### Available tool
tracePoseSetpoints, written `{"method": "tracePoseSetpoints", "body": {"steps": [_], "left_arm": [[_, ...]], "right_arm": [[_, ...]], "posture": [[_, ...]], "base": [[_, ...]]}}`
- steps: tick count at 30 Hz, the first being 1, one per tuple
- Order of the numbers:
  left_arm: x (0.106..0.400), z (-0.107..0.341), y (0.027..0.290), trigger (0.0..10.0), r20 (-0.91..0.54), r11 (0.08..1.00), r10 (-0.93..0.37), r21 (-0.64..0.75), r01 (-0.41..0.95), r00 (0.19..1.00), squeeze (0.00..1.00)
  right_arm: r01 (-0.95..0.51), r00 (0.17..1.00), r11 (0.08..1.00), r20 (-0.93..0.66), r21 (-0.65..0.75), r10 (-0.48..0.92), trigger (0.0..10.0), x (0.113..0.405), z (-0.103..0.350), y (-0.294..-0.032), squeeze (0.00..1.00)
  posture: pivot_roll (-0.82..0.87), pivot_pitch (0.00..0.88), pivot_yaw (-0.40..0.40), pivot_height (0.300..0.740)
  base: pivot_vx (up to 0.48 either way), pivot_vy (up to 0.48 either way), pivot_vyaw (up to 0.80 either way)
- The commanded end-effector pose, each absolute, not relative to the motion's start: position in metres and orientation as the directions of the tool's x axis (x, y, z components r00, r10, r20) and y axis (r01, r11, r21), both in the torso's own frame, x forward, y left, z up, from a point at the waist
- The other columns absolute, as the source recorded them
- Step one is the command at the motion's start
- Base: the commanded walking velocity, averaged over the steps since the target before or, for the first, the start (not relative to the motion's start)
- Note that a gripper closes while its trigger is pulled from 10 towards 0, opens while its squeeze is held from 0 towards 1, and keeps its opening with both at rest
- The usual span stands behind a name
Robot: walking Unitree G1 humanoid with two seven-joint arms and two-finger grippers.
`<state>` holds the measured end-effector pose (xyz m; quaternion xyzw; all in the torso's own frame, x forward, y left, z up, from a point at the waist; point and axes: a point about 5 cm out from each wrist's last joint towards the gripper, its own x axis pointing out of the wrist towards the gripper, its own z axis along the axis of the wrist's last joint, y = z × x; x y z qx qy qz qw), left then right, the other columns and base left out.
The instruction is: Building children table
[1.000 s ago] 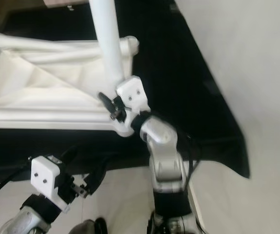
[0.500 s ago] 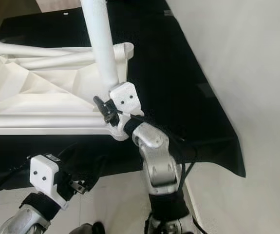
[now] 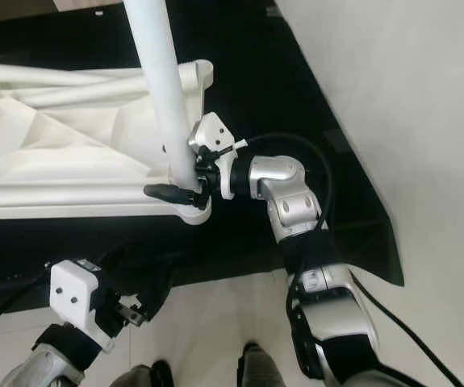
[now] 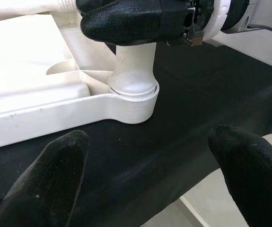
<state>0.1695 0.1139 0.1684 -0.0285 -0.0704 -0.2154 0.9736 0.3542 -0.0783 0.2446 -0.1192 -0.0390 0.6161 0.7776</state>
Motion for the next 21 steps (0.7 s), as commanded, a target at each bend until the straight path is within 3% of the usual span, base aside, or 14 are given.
{"method": "tracePoseSetpoints", "body": {"steps": [1,5,7,8,9,10,16,21], "left_arm": [[0.166,0.169,0.114,10.0,0.145,0.906,-0.415,-0.027,0.423,0.898,0.00],[0.162,0.170,0.114,10.0,0.136,0.905,-0.418,-0.027,0.425,0.898,0.00],[0.161,0.170,0.114,10.0,0.135,0.905,-0.418,-0.027,0.425,0.898,0.00],[0.160,0.171,0.114,10.0,0.134,0.905,-0.418,-0.027,0.425,0.899,0.00],[0.160,0.171,0.114,10.0,0.134,0.905,-0.418,-0.027,0.425,0.899,0.00],[0.159,0.171,0.113,10.0,0.133,0.905,-0.417,-0.028,0.424,0.899,0.00],[0.158,0.170,0.114,10.0,0.128,0.906,-0.417,-0.028,0.423,0.900,0.00],[0.158,0.170,0.114,10.0,0.123,0.905,-0.418,-0.028,0.424,0.900,0.00]], "right_arm": [[-0.959,0.190,0.165,-0.091,-0.229,0.978,10.0,0.353,0.246,-0.071,0.00],[-0.982,0.044,0.023,-0.110,-0.186,0.993,10.0,0.361,0.261,-0.069,0.00],[-0.983,0.021,-0.001,-0.119,-0.183,0.993,10.0,0.363,0.263,-0.070,0.00],[-0.984,0.018,-0.004,-0.124,-0.180,0.992,7.5,0.366,0.264,-0.071,0.00],[-0.984,0.018,-0.004,-0.124,-0.180,0.992,7.5,0.366,0.264,-0.071,0.00],[-0.984,0.004,-0.017,-0.120,-0.178,0.993,0.0,0.368,0.268,-0.072,0.00],[-0.983,-0.010,-0.031,-0.113,-0.180,0.994,0.0,0.372,0.273,-0.076,0.00],[-0.978,0.050,0.026,-0.112,-0.208,0.992,0.0,0.376,0.270,-0.087,0.00]], "posture": [[0.07,0.292,0.034,0.740],[0.10,0.299,0.038,0.740],[0.10,0.302,0.036,0.740],[0.10,0.303,0.035,0.740],[0.10,0.303,0.035,0.740],[0.10,0.303,0.037,0.740],[0.10,0.300,0.040,0.740],[0.11,0.290,0.042,0.740]], "base": [[0.000,0.000,0.00],[0.000,0.000,0.00],[0.000,0.000,0.00],[0.000,0.000,0.00],[0.000,0.000,0.00],[0.000,0.000,0.00],[0.000,0.000,0.00],[0.000,0.000,0.00]]}}
